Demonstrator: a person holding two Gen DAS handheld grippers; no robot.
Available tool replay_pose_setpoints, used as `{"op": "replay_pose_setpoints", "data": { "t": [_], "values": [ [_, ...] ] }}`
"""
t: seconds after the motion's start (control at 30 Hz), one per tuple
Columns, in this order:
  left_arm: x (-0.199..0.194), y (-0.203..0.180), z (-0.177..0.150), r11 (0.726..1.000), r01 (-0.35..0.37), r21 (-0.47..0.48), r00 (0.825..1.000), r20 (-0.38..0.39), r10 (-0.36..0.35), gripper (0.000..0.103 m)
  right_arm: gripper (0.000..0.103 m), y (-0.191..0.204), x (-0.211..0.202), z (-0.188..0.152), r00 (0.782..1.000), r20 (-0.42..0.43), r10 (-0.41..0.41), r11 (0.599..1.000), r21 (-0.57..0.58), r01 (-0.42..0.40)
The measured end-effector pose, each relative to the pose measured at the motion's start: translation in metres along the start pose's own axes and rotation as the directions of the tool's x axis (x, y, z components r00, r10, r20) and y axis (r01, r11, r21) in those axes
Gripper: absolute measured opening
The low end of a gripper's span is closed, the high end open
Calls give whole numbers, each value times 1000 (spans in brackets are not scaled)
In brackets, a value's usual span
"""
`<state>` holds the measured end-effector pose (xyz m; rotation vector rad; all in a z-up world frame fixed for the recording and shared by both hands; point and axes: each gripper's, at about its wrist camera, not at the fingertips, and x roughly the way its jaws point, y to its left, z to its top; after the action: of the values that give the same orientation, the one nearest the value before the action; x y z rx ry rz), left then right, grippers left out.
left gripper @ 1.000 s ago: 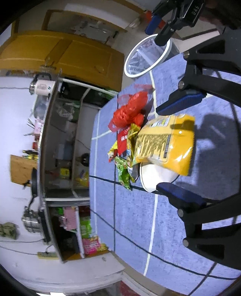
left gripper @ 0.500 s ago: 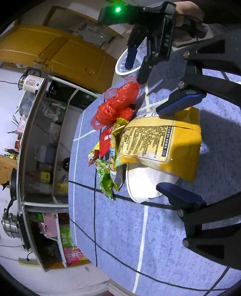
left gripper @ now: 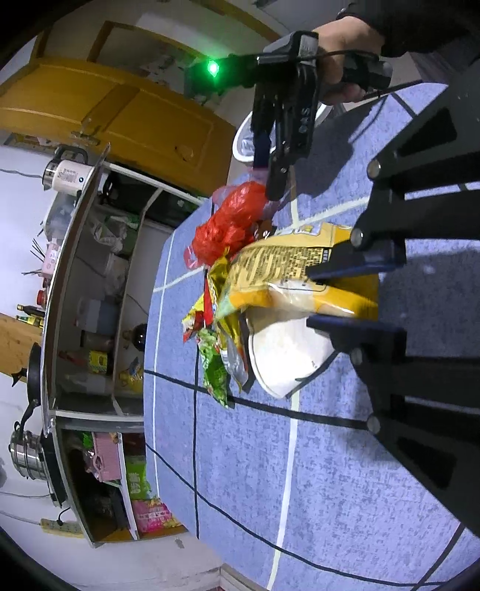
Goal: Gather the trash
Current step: 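Reach the left tool to the yellow chip bag and grasp it, then carry the yellow chip bag with the left tool and drop it into the bin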
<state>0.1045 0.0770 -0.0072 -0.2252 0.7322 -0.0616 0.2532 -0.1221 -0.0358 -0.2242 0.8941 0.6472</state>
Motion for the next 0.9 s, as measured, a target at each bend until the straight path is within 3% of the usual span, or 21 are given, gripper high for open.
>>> {"op": "replay_pose_setpoints", "data": {
  "t": [0.37, 0.9],
  "values": [
    [-20, -9, -1, 998, 53, 28, 997, 48, -54, 8, 44, -1, -25, -14, 999, 41, 0, 999, 45, -1],
    [-50, -15, -5, 998, 66, -3, 993, 102, -65, 5, 44, 11, -62, -41, 996, 64, 61, 997, 32, -63]
  ]
}}
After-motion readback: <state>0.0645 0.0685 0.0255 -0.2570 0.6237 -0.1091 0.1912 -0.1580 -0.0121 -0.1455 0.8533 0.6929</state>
